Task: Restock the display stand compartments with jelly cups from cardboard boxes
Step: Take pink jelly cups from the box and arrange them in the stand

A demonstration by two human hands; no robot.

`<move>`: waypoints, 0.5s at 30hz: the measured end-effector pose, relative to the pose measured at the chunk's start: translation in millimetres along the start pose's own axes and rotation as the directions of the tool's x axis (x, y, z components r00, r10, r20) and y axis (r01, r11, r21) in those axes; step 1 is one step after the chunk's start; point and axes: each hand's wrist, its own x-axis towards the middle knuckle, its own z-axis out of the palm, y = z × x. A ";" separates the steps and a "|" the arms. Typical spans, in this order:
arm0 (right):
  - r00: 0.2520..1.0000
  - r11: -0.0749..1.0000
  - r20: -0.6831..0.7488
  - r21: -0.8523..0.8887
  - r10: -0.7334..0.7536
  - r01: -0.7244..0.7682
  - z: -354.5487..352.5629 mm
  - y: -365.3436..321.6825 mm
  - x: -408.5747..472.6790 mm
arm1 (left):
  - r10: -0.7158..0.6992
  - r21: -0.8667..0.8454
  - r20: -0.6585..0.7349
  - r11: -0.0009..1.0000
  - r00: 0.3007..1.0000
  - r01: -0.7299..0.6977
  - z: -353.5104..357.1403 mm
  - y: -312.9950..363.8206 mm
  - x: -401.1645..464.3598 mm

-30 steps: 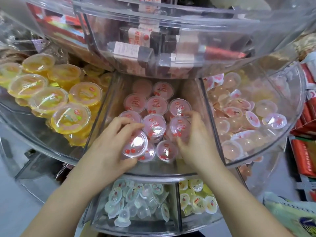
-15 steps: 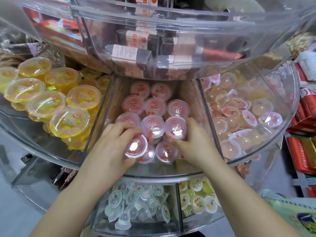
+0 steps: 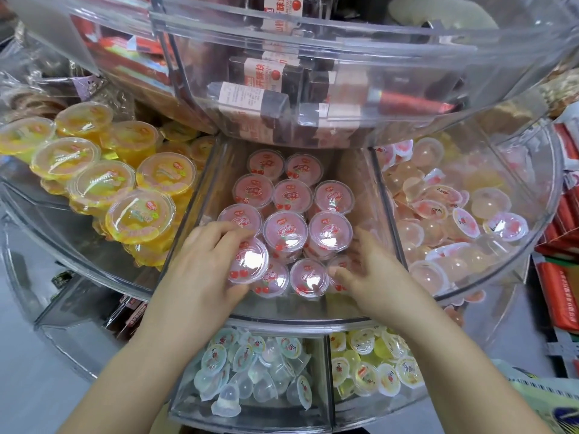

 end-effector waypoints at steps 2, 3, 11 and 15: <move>0.992 0.967 -0.091 -0.247 -0.091 0.066 -2.5 -3.9 -13.9 | -0.022 -0.002 0.003 1.000 1.000 0.022 -1.2 1.1 -2.2; 0.978 0.943 -0.132 -0.314 -0.162 0.114 -2.8 -7.4 -19.9 | -0.027 -0.002 0.001 1.000 1.000 0.027 -1.4 2.0 -2.9; 0.919 0.940 0.257 -0.087 -0.299 0.330 31.2 -37.0 1.8 | -0.100 -0.030 -0.042 0.995 0.994 0.099 -5.3 6.8 -8.8; 0.895 0.935 0.289 -0.004 -0.339 0.355 45.6 -38.0 10.6 | -0.113 -0.039 0.069 0.992 0.991 0.116 -15.6 8.7 -4.7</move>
